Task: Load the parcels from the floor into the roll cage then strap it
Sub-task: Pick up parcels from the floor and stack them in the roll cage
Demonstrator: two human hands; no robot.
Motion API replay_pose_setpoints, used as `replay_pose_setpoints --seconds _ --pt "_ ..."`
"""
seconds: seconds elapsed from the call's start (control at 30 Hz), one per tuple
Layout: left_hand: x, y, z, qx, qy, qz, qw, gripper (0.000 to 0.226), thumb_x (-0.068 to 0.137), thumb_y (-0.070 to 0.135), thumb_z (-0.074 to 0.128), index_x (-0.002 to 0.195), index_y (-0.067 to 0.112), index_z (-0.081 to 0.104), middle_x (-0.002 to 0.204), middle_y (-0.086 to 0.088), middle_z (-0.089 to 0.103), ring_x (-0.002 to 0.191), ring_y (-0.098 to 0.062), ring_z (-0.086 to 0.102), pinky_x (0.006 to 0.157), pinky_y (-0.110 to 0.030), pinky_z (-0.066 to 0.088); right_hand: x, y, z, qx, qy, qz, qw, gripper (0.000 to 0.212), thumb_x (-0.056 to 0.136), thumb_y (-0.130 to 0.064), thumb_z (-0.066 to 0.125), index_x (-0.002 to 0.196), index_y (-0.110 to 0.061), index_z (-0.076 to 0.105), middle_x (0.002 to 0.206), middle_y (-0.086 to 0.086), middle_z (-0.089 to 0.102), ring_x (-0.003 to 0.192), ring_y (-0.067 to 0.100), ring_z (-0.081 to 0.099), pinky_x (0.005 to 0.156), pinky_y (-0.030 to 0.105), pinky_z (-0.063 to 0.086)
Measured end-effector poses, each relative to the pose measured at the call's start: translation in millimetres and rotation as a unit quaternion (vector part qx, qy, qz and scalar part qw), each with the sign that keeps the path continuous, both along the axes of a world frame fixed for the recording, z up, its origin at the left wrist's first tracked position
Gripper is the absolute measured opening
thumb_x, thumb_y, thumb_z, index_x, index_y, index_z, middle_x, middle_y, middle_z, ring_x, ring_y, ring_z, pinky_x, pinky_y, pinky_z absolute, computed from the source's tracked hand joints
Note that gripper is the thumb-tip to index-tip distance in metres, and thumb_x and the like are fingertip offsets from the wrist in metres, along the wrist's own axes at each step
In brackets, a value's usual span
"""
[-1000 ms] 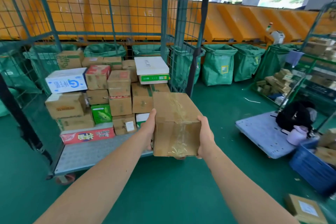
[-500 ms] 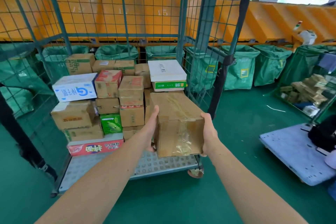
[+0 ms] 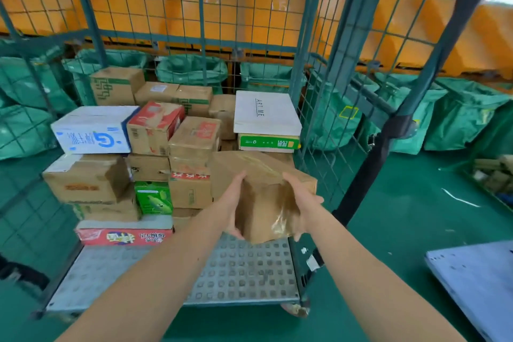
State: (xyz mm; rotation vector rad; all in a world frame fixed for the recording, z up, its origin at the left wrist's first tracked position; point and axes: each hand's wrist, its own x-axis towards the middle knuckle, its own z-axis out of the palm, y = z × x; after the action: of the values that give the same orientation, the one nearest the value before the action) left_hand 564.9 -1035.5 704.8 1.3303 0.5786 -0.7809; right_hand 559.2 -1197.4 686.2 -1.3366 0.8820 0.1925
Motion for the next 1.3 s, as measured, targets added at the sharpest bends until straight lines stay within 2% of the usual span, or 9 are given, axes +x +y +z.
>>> replay_pose_setpoints --seconds 0.07,0.17,0.23,0.33,0.5,0.63,0.73,1.07,1.3 --pt "19.6 -14.3 -5.4 -0.013 0.005 -0.01 1.0 0.091 0.07 0.081 0.057 0.129 0.015 0.039 0.115 -0.015 0.052 0.107 -0.038 0.051 0.1 -0.059 0.042 22.3 1.5 -5.8 -0.006 0.001 0.044 0.999 0.165 0.02 -0.078 0.085 0.155 -0.027 0.002 0.161 0.002 0.016 0.144 0.041 0.026 0.103 0.078 0.023" --pt "59.8 -29.4 -19.0 -0.024 0.011 -0.002 1.0 0.083 0.072 0.074 0.062 0.126 0.013 0.046 0.108 -0.013 0.055 0.103 -0.034 0.055 0.101 -0.053 0.043 66.5 -5.3 -19.8 0.0 -0.004 0.082 0.997 0.108 0.031 -0.058 0.092 0.123 -0.025 0.046 0.131 0.005 0.054 0.119 0.04 0.055 0.085 0.08 0.038" --pt "88.6 -35.6 -28.2 -0.028 0.013 0.0 1.0 0.082 0.07 0.071 0.066 0.126 0.013 0.05 0.114 -0.013 0.057 0.107 -0.034 0.056 0.098 -0.052 0.046 107.0 -17.9 -43.1 0.006 -0.01 0.078 0.997 0.09 0.028 -0.052 0.094 0.108 -0.028 0.061 0.118 0.003 0.067 0.106 0.037 0.064 0.075 0.075 0.046" --pt "140.2 -44.3 -42.2 -0.058 0.033 0.015 0.998 0.08 0.067 0.066 0.071 0.124 0.013 0.053 0.117 -0.015 0.061 0.102 -0.032 0.061 0.079 -0.043 0.054 169.9 -34.1 -66.4 -0.009 -0.025 0.08 0.996 0.091 0.025 -0.056 0.091 0.109 -0.03 0.069 0.107 0.0 0.075 0.095 0.028 0.071 0.077 0.056 0.055" --pt "232.6 -59.9 -61.5 -0.072 0.058 -0.004 0.996 0.074 0.072 0.066 0.064 0.123 0.013 0.057 0.118 -0.014 0.063 0.105 -0.031 0.061 0.098 -0.044 0.048 239.8 -42.2 -48.3 -0.028 -0.024 0.124 0.992 0.039 0.077 -0.046 0.074 0.106 -0.02 0.066 0.109 0.006 0.072 0.098 0.026 0.067 0.074 0.036 0.052" --pt "283.2 -68.2 -72.2 -0.089 0.058 -0.011 0.994 0.058 0.085 0.063 0.053 0.115 0.014 0.058 0.108 -0.014 0.063 0.093 -0.029 0.06 0.081 -0.038 0.053 296.6 -50.4 -66.5 -0.039 -0.017 0.106 0.993 0.044 0.076 -0.044 0.076 0.11 -0.021 0.061 0.11 0.005 0.069 0.098 0.024 0.065 0.092 0.045 0.051" --pt "313.9 -71.9 -82.6 -0.095 0.084 0.009 0.992 0.052 0.089 0.06 0.052 0.107 0.012 0.056 0.103 -0.015 0.061 0.09 -0.031 0.059 0.069 -0.041 0.051 332.5 -50.2 -81.0 -0.027 0.003 0.109 0.994 0.073 0.065 -0.048 0.078 0.127 -0.022 0.051 0.116 0.005 0.066 0.1 0.024 0.064 0.081 0.047 0.055" --pt "409.7 -82.3 -139.2 -0.026 0.09 0.144 0.985 0.039 0.091 0.026 0.064 0.121 0.009 0.046 0.116 -0.012 0.055 0.098 -0.026 0.059 0.095 -0.04 0.053 433.8 -74.2 -138.0 -0.064 0.039 0.192 0.979 0.048 0.097 -0.003 0.045 0.139 -0.027 0.041 0.114 0.002 0.062 0.087 0.02 0.059 0.067 0.031 0.048" --pt "450.6 -83.4 -166.5 0.028 0.174 0.144 0.974 0.034 0.103 0.031 0.042 0.127 0.007 0.038 0.121 -0.018 0.056 0.098 -0.034 0.061 0.087 -0.047 0.052 481.7 -77.4 -180.7 -0.138 0.13 0.267 0.945 0.095 0.093 -0.02 0.067 0.159 -0.017 -0.001 0.155 0.01 0.036 0.134 0.032 0.045 0.109 0.051 0.042"
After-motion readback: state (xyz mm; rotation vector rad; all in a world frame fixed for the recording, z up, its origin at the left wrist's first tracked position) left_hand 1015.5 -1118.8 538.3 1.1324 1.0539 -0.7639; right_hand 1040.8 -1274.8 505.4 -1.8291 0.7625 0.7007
